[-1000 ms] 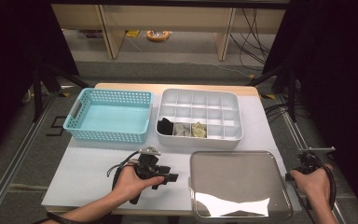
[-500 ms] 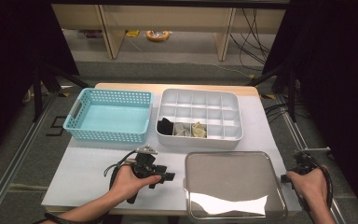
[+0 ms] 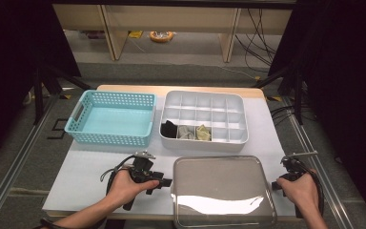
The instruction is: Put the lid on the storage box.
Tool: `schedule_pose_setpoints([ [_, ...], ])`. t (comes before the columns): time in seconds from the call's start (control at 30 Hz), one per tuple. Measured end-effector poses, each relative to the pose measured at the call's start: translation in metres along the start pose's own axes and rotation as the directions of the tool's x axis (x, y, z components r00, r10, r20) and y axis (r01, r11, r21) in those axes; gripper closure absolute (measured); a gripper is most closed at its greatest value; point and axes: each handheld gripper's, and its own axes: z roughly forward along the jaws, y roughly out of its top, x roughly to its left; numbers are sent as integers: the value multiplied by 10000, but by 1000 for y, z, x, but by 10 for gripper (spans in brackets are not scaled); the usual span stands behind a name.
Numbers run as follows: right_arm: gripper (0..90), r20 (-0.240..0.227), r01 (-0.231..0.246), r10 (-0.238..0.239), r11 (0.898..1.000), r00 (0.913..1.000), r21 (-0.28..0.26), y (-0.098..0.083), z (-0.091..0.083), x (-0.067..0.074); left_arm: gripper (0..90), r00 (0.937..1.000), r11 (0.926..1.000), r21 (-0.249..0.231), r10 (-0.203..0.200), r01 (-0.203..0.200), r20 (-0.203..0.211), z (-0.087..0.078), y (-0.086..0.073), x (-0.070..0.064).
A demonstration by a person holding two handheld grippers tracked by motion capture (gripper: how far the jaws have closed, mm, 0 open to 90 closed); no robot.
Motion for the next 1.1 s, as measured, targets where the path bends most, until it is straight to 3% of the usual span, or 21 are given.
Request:
schedule_pose_setpoints([
  [0.07,900,-146,30,-25,9993,9999,370,0,-3,3,477,9999,10000,-61,-55,55,126,0,-1,2],
  [0.1,900,-106,-601,616,9926,9980,1057,-2,-7,13,477,9999,10000,-24,-86,86,56,0,-2,4],
  [0.13,900,-280,208,-195,9985,9994,501,-4,-2,10,477,9999,9999,2,-153,153,-63,-1,-3,4],
  [0.17,900,-236,-198,218,9961,9995,854,-4,-3,16,478,9999,9999,64,-140,141,-71,-2,-4,6],
  [0.2,900,-307,-1437,1489,9808,9884,1317,-3,-8,27,479,9998,9998,101,-176,177,-39,-2,-5,7],
  [0.23,900,-451,365,-342,9981,9984,494,-6,1,17,480,9997,9997,82,-241,242,-72,-3,-6,8],
  [0.27,900,-469,1279,-1266,9915,9908,246,-5,5,12,481,9994,9995,181,-272,276,-207,-4,-6,9],
  [0.3,900,-552,672,-646,9966,9964,476,-6,4,19,482,9995,9993,261,-279,283,-167,-5,-7,10],
  [0.33,900,-585,1246,-1223,9915,9908,370,-5,5,17,482,9991,9990,218,-394,397,-163,-5,-8,11],
  [0.43,900,-572,1322,-1305,9908,9898,276,-7,6,20,484,9990,9989,218,-421,425,-168,-6,-9,14],
  [0.47,900,-530,1133,-1115,9931,9923,319,-8,6,23,484,9984,9982,235,-551,555,-135,-7,-10,17],
  [0.5,900,-653,534,-493,9966,9966,621,-8,5,28,484,9976,9976,255,-637,644,-287,-8,-11,17],
  [0.57,900,-719,1379,-1368,9904,9880,119,-9,8,26,487,9972,9970,238,-731,734,-134,-9,-12,20],
  [0.6,900,-659,1021,-986,9935,9929,507,-10,7,30,487,9967,9965,217,-798,801,-150,-10,-12,21],
  [0.63,900,-703,1267,-1245,9916,9897,275,-10,8,30,488,9968,9965,238,-799,800,-83,-11,-12,22],
  [0.73,900,-676,1036,-1012,9941,9926,331,-12,8,37,493,9956,9958,209,-889,896,-290,-13,-13,24],
  [0.87,900,-591,1471,-1456,9889,9876,208,-13,9,38,505,9947,9945,261,-1009,1015,-216,-14,-12,27],
  [0.9,900,-438,1247,-1229,9913,9915,420,-13,9,42,509,9940,9939,236,-1075,1079,-196,-14,-12,27],
  [0.93,900,-297,1605,-1597,9867,9867,242,-12,10,40,511,9932,9931,211,-1151,1155,-171,-14,-12,27],
  [1.07,900,-614,1463,-1452,9891,9875,145,-15,11,44,518,9933,9933,210,-1135,1139,-200,-14,-12,28],
  [1.1,900,-606,1702,-1688,9852,9838,194,-15,11,44,518,9934,9934,216,-1122,1127,-220,-14,-12,28],
])
